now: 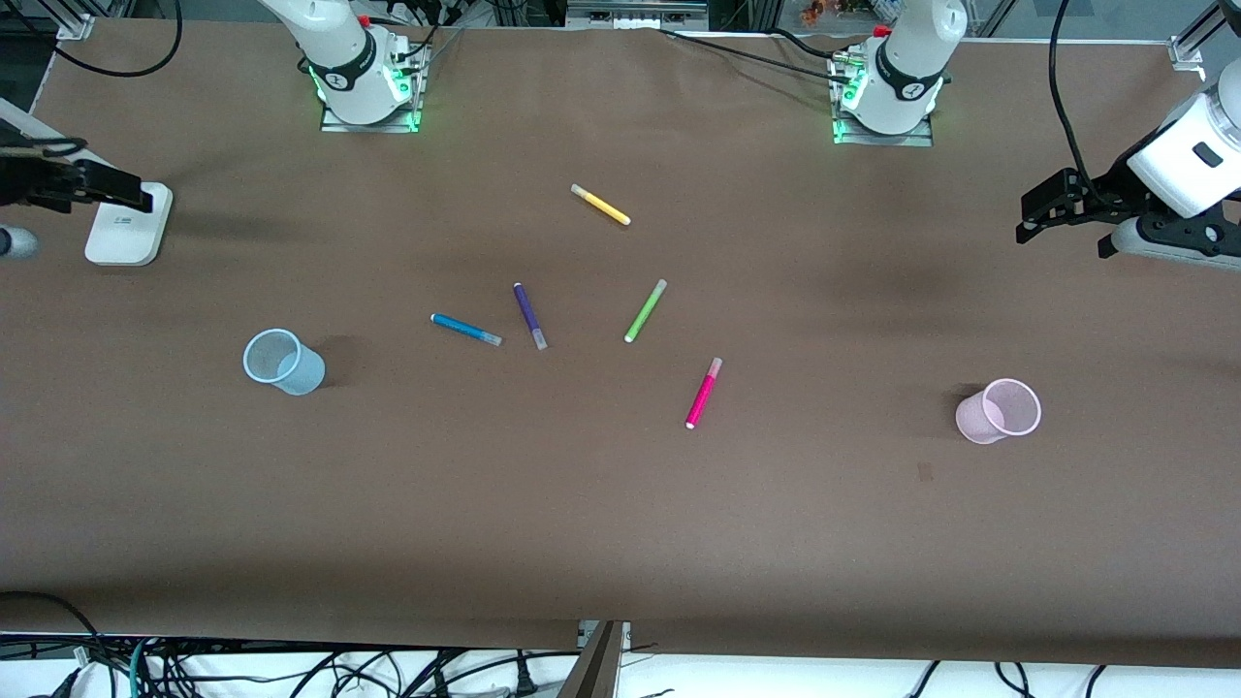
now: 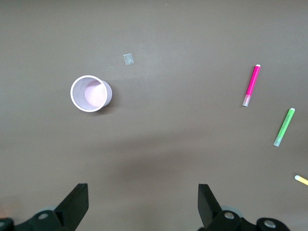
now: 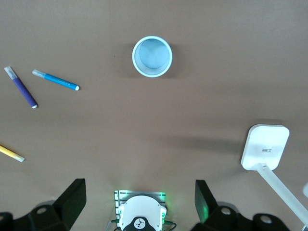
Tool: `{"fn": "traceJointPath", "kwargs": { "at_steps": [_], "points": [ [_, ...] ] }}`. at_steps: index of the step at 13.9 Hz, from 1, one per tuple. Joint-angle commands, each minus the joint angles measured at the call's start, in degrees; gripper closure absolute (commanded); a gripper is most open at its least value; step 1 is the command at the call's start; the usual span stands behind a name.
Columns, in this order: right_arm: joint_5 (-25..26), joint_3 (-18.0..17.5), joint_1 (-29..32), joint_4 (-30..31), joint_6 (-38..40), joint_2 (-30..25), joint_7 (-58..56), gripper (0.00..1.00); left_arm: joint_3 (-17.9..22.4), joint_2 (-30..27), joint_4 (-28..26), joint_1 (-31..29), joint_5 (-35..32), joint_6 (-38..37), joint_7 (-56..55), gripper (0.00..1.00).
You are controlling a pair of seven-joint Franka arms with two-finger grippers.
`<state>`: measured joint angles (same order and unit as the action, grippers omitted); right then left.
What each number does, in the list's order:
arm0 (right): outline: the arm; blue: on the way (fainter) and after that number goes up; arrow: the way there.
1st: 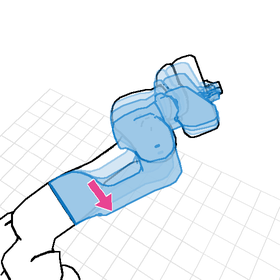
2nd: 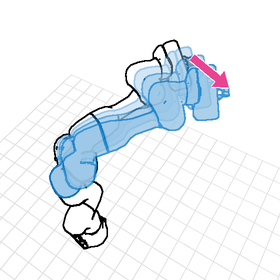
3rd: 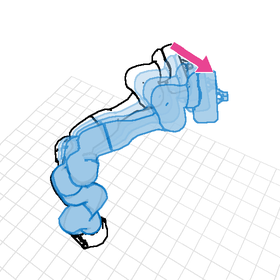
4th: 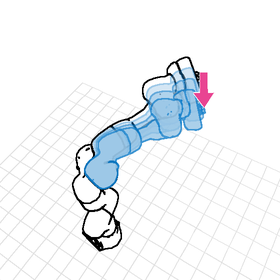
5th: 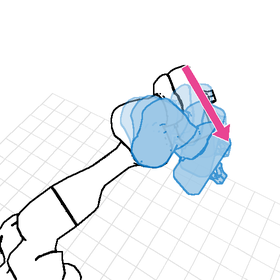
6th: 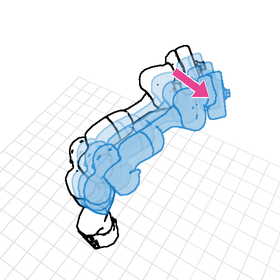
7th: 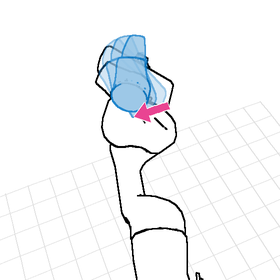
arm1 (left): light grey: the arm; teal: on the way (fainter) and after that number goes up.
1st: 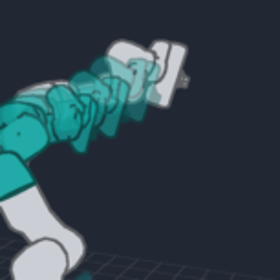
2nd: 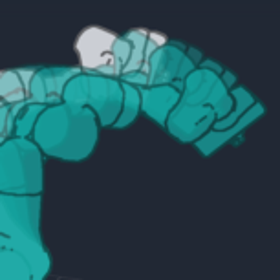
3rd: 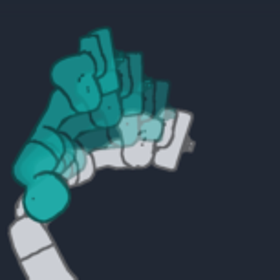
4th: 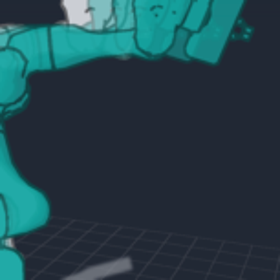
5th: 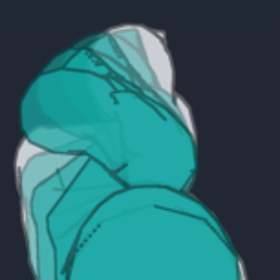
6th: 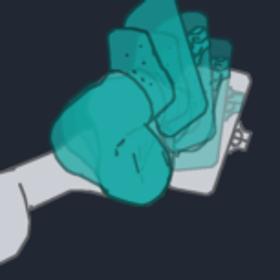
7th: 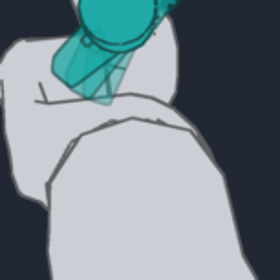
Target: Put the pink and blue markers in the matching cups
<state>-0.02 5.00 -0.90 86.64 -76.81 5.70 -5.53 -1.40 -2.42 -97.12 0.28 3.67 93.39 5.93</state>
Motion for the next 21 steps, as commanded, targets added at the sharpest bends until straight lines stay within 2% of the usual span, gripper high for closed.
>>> {"fn": "traceJointPath", "kwargs": {
  "at_steps": [1,5,8,14,21],
  "points": [
    [-0.4,-0.3,-2.6,-0.2,0.3,0.7,-0.7,0.00,0.0,1.0,2.1,-0.1,-0.2,-1.5,1.1,0.00],
    [-0.2,-0.3,-7.8,0.8,-1.0,4.4,-5.9,0.00,0.0,1.3,2.2,0.0,-1.0,-1.3,1.2,0.00],
    [-0.2,-0.3,-10.0,7.4,-10.8,5.3,-15.5,0.00,-0.3,1.4,2.2,0.0,-1.0,-1.3,1.0,0.00],
    [0.2,-1.0,-19.2,17.9,-23.5,6.9,-20.9,0.00,-0.4,1.4,2.2,0.0,-1.0,-1.3,0.9,0.00],
    [1.5,-1.0,-26.3,19.5,-33.2,14.8,-24.8,0.00,-0.4,1.4,2.2,0.0,-1.0,-1.4,0.8,0.00]
  ]
}}
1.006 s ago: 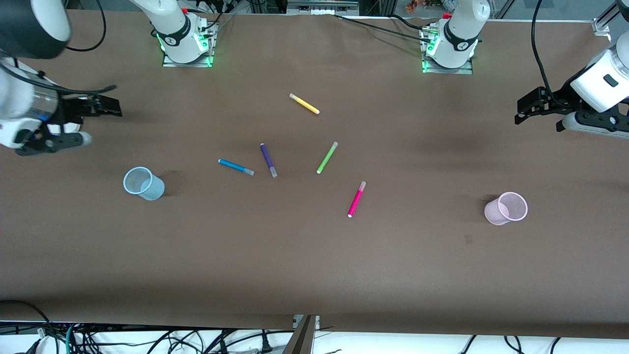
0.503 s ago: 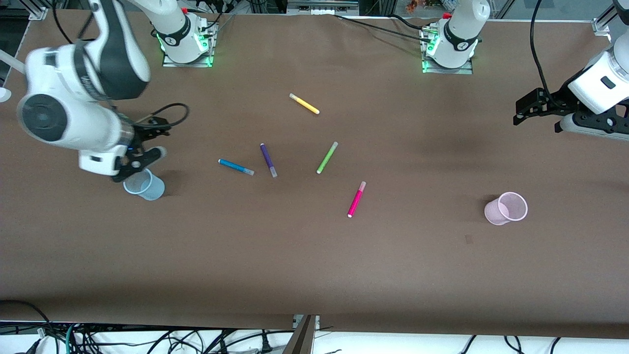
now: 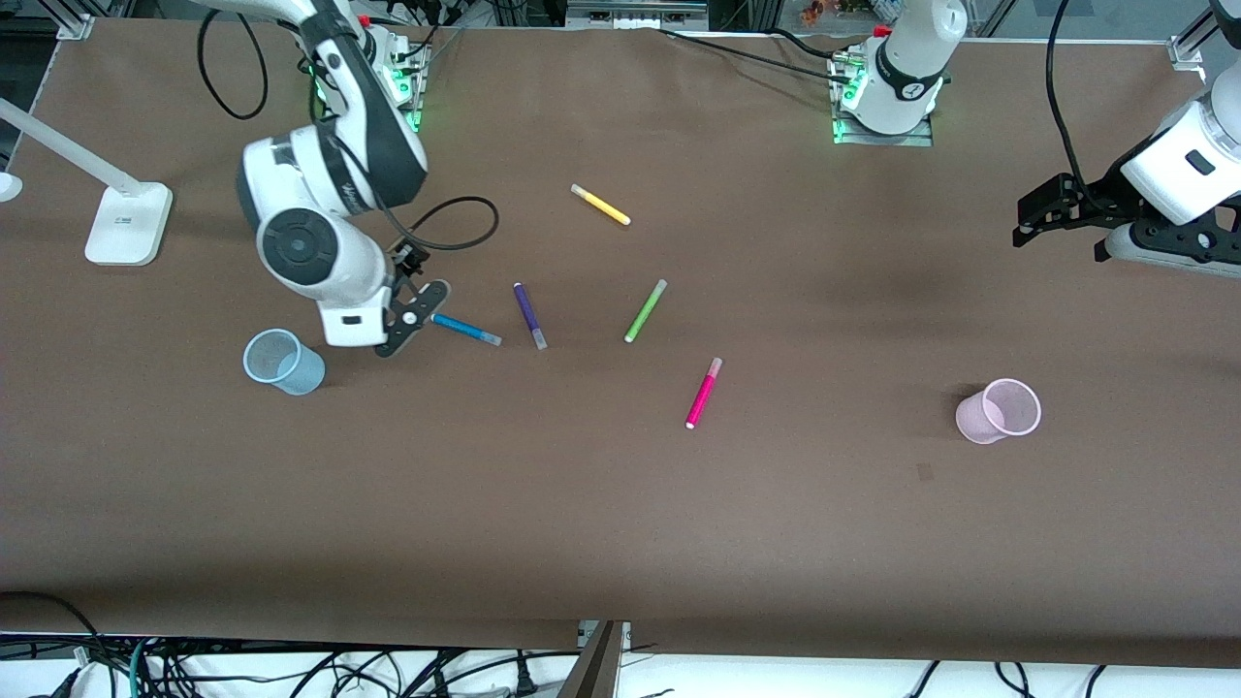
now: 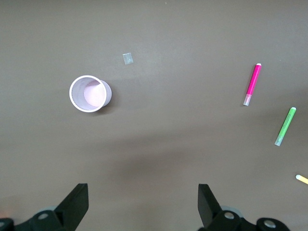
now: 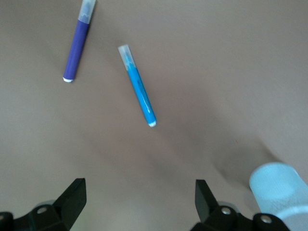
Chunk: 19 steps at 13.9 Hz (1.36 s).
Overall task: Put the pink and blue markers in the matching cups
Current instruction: 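Reach the right gripper down to the blue marker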
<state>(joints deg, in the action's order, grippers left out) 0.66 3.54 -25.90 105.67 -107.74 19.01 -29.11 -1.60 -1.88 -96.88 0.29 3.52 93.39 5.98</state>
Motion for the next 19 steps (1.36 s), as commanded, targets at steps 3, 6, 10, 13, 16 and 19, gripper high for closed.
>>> {"fn": "traceJointPath", "kwargs": {
  "at_steps": [3,6,10,13,16,19],
  "points": [
    [0.7,0.4,-3.0,2.2,-9.4,4.2,-1.2,0.00,-0.2,0.8,2.0,0.0,-0.9,-1.4,0.7,0.00],
    [0.7,0.4,-3.8,2.3,-15.5,8.1,-1.1,0.00,-0.2,0.8,2.0,0.0,-0.9,-1.4,0.6,0.00],
    [0.3,0.4,-4.9,2.2,-19.7,11.0,-0.6,0.00,-0.2,0.8,2.0,0.0,-0.9,-1.4,0.6,0.00],
    [0.2,0.4,-6.0,2.2,-21.4,12.6,0.1,0.00,-0.2,0.8,2.0,0.1,-0.9,-1.4,0.3,0.00],
    [0.2,0.4,-6.4,2.2,-22.5,13.3,0.0,0.00,-0.2,0.8,2.0,0.1,-0.9,-1.5,0.3,0.00],
    [0.3,0.4,-6.9,2.2,-24.7,14.5,-0.1,0.00,-0.2,0.9,2.0,0.0,-0.9,-1.4,0.4,0.00]
  ]
}}
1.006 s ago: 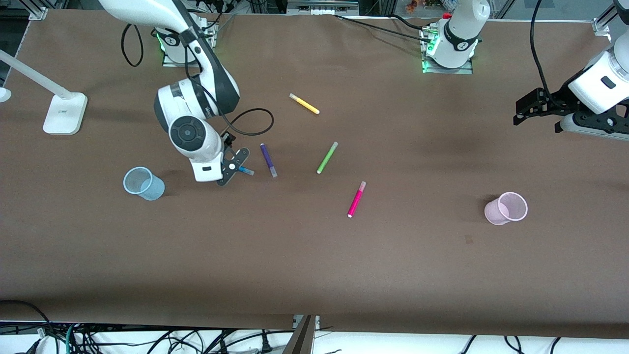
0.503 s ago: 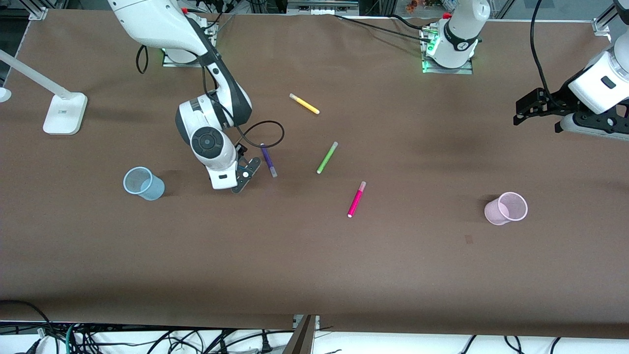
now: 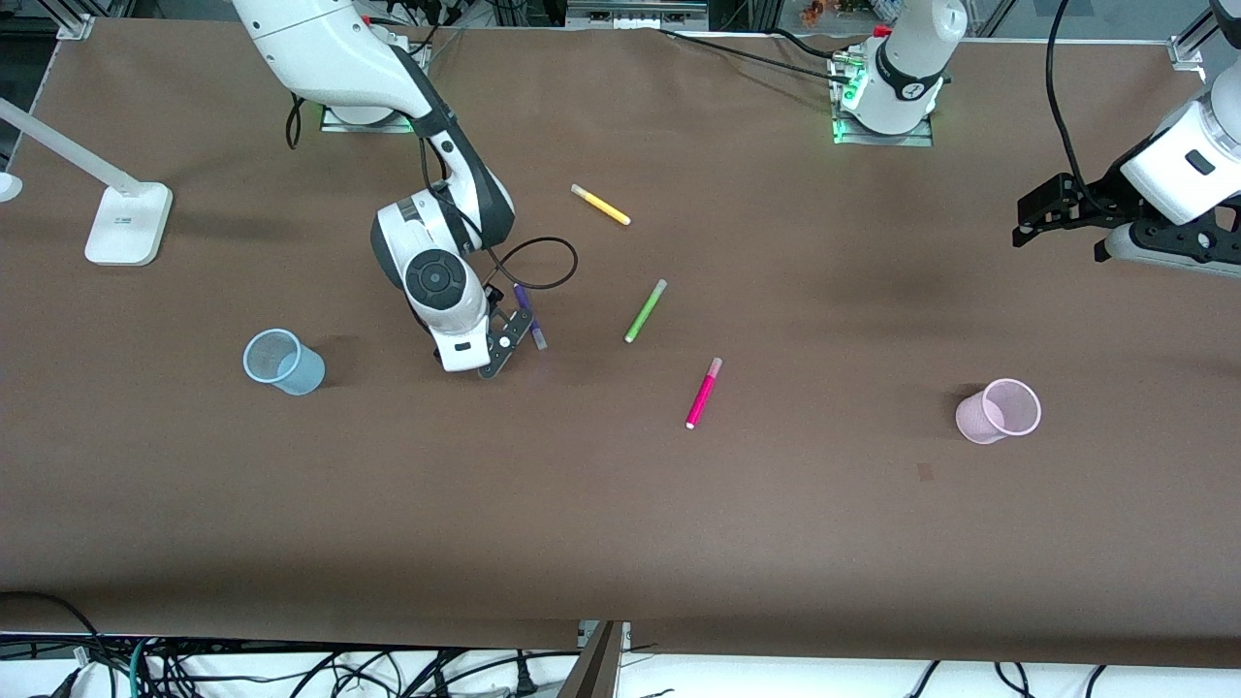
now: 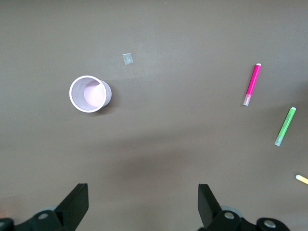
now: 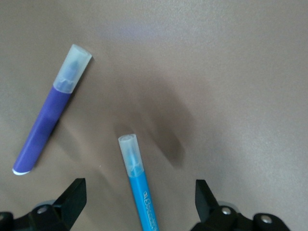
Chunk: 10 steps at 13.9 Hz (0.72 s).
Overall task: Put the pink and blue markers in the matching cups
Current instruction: 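Reach the right gripper down to the blue marker, then grasp the blue marker with the right gripper while the left gripper reaches the pink marker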
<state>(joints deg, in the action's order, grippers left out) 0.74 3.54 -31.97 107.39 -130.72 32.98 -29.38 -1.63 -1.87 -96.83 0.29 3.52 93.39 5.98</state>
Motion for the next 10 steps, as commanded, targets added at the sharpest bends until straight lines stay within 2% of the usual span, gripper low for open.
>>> {"fn": "traceJointPath", "kwargs": {
  "at_steps": [1,5,6,8,9,10],
  "points": [
    [0.2,0.4,-0.8,0.5,-1.9,0.5,0.2,0.00,-0.1,0.9,2.0,0.0,-0.9,-1.4,0.4,0.00],
    [0.1,0.4,-1.5,0.5,-3.0,1.3,0.3,0.01,-0.4,1.8,2.0,0.9,-0.9,-1.4,-0.2,0.00],
    [0.1,0.4,-1.5,0.5,-3.1,1.3,0.3,0.08,-1.6,2.6,2.0,1.2,-0.4,-0.9,-0.4,0.00],
    [0.1,0.4,-1.5,0.5,-3.0,1.3,0.3,0.24,-6.9,6.6,2.0,1.6,-0.1,3.2,-3.8,0.00],
    [0.1,0.4,-1.5,0.5,-3.0,1.3,0.3,0.26,-9.4,8.3,1.8,1.6,-0.5,5.0,-7.0,0.00],
    [0.1,0.4,-1.5,0.5,-3.0,1.3,0.3,0.30,-10.2,10.6,1.8,1.6,-0.1,7.7,-7.7,0.00]
  ]
}}
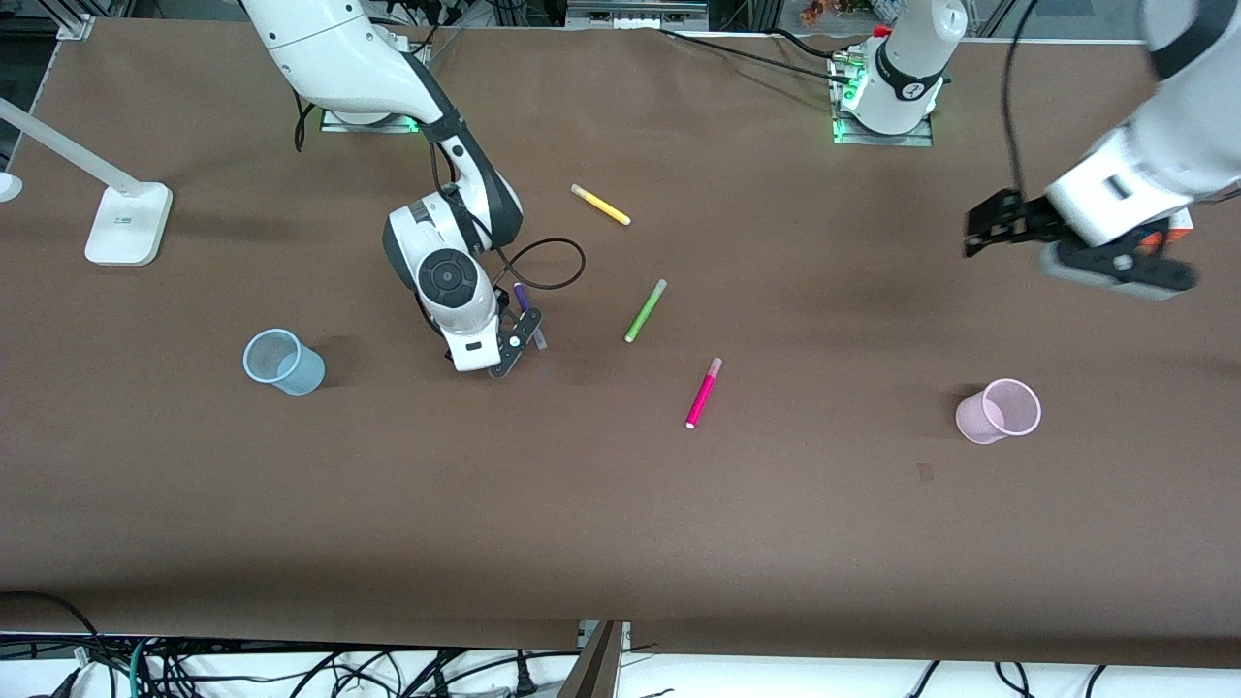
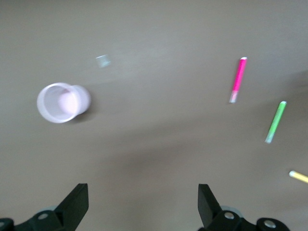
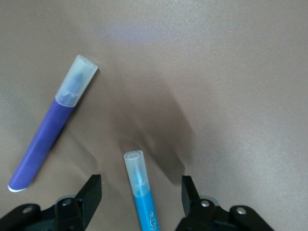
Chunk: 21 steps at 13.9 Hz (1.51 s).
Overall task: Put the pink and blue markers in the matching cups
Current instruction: 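Grasp the blue marker with the right gripper while the left gripper reaches the pink marker, then carry the blue marker to the blue cup while the left gripper grasps pink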
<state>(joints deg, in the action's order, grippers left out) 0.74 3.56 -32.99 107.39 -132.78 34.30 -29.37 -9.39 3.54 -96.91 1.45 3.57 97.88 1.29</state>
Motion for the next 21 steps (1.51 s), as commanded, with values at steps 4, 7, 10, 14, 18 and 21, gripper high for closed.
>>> {"fn": "traceJointPath", "kwargs": {
  "at_steps": [4,7,10,14,18,21],
  "points": [
    [0.1,0.4,-0.5,0.5,-1.2,0.0,0.3,0.59,-3.4,14.0,1.9,4.5,0.0,12.8,-9.5,0.00],
    [0.1,0.4,-0.5,0.5,-1.6,0.1,0.3,0.70,-4.0,20.7,1.2,8.4,-0.5,22.0,-10.3,0.00],
    [0.1,0.4,-0.4,0.3,-1.6,0.1,0.2,0.88,-4.1,25.2,1.4,9.9,-0.8,28.1,-10.5,0.00],
    [0.1,1.5,0.3,-0.7,-1.2,-3.3,-1.5,0.93,-3.8,31.1,1.5,13.2,-4.6,35.4,-12.6,0.00],
    [-1.2,7.2,0.6,-1.7,4.9,-10.8,-14.0,0.93,-3.8,34.3,1.8,15.1,-11.9,38.3,-18.7,0.00],
    [-10.9,9.8,4.2,-6.1,15.1,-12.9,-31.5,0.93,-3.7,36.3,1.7,16.0,-12.2,39.9,-19.8,0.00]
  ]
}}
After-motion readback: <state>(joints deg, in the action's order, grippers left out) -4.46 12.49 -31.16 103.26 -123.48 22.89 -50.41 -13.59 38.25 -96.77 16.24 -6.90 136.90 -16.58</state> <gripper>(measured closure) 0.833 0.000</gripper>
